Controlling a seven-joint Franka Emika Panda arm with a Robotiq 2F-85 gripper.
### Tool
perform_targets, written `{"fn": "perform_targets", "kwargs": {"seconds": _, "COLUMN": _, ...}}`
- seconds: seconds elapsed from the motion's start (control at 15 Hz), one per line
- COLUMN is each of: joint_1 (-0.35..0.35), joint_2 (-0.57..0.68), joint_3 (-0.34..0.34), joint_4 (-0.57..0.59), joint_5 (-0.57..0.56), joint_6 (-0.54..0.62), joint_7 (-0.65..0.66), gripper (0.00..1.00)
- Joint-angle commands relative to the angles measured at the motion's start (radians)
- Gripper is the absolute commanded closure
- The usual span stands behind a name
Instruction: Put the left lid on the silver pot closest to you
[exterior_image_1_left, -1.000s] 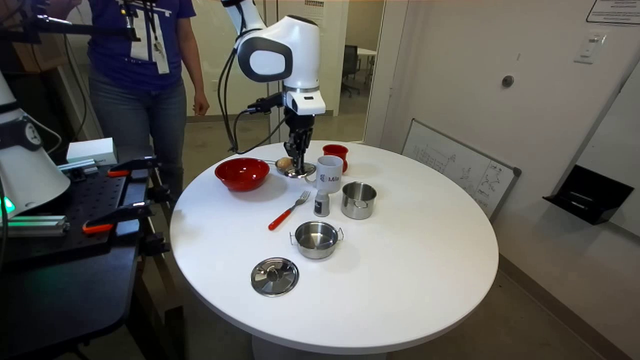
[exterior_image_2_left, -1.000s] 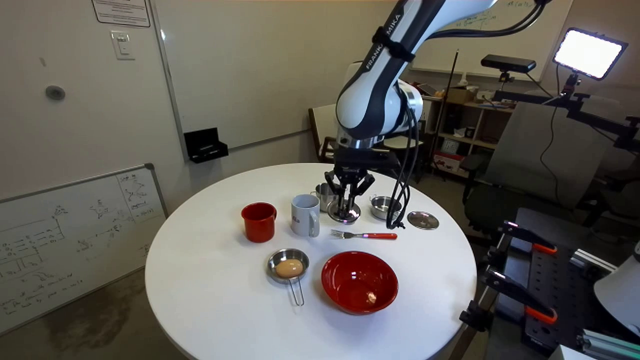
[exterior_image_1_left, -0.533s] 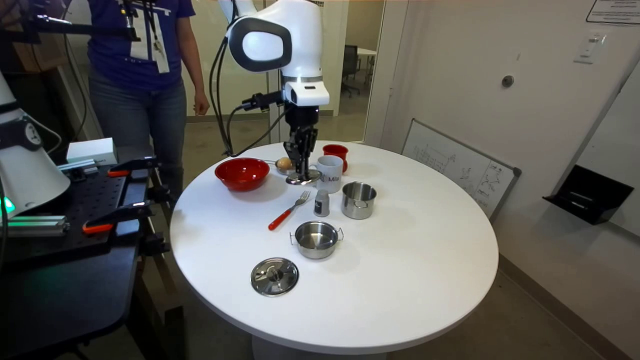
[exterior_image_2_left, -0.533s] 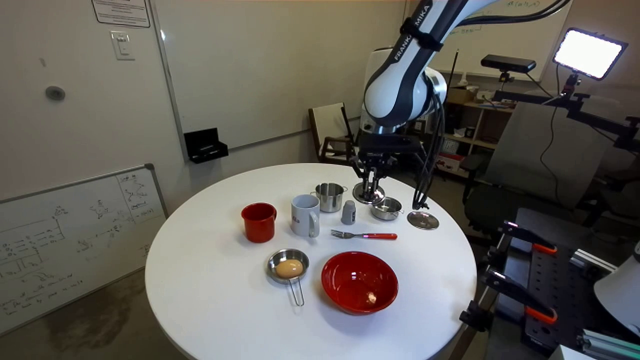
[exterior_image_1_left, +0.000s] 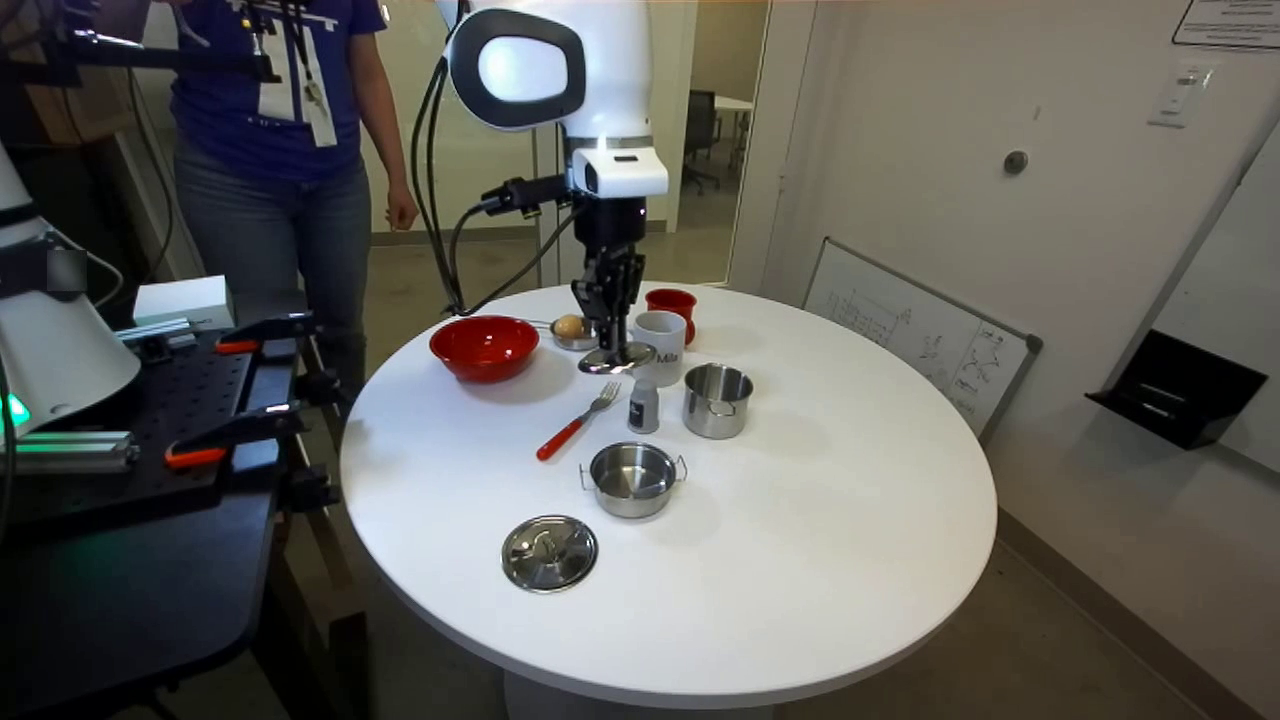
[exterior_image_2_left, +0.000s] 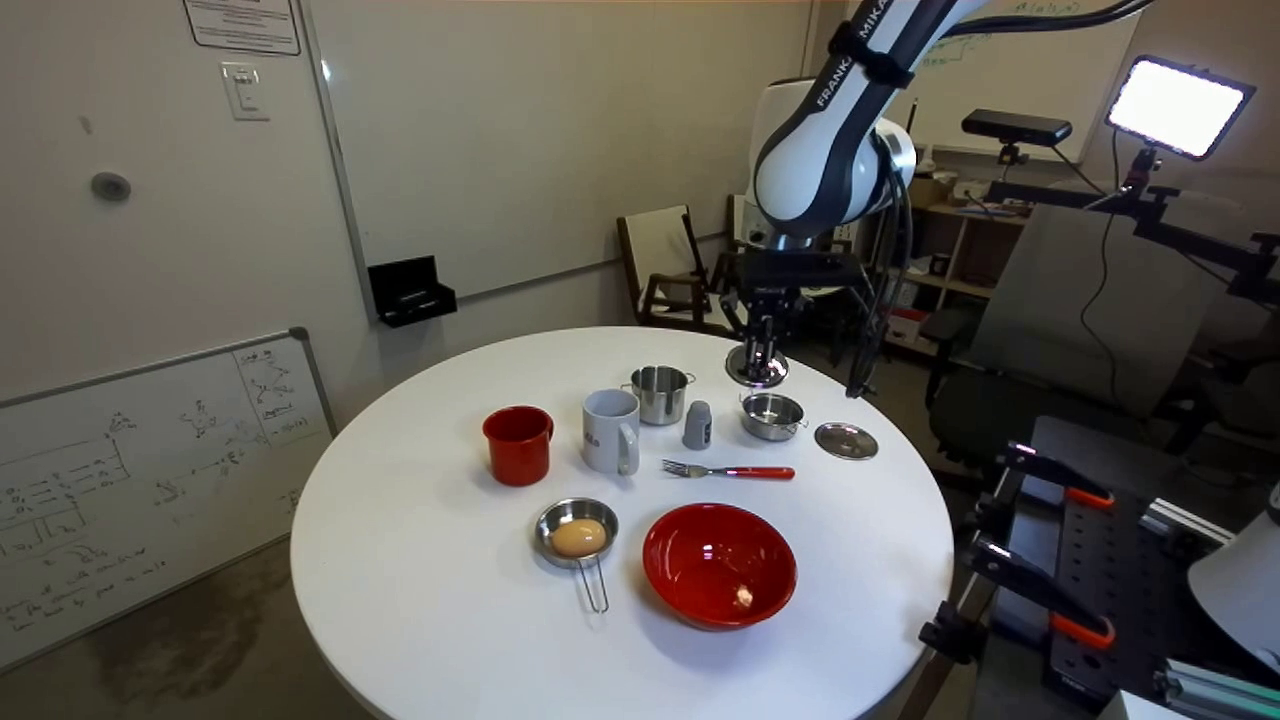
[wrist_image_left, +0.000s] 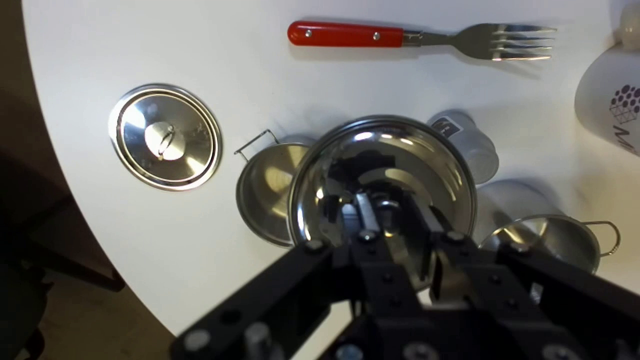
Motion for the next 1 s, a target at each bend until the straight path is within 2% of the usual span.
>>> {"fn": "perform_targets", "kwargs": {"seconds": 0.0, "joint_1": -0.021, "joint_2": -0.001, "joint_3": 0.02, "joint_4": 0.002, "joint_5": -0.019, "joint_6": -0.001, "joint_7": 0.012, "gripper": 0.81}}
{"fn": "perform_targets", "kwargs": {"seconds": 0.07, "joint_1": -0.021, "joint_2": -0.001, "joint_3": 0.02, "joint_4": 0.002, "joint_5": -0.019, "joint_6": -0.001, "joint_7": 0.012, "gripper": 0.92}}
{"fn": "perform_targets", "kwargs": {"seconds": 0.53, "joint_1": -0.135, "joint_2": 0.016, "joint_3": 0.039, "joint_4": -0.008, "joint_5": 0.038, "joint_6": 0.015, "joint_7": -0.026, "gripper": 0.92}}
{"fn": "perform_targets", "kwargs": {"seconds": 0.93, "joint_1": -0.281, "joint_2": 0.068, "joint_3": 0.123, "joint_4": 0.022, "joint_5": 0.178, "joint_6": 0.037, "joint_7": -0.123, "gripper": 0.92}}
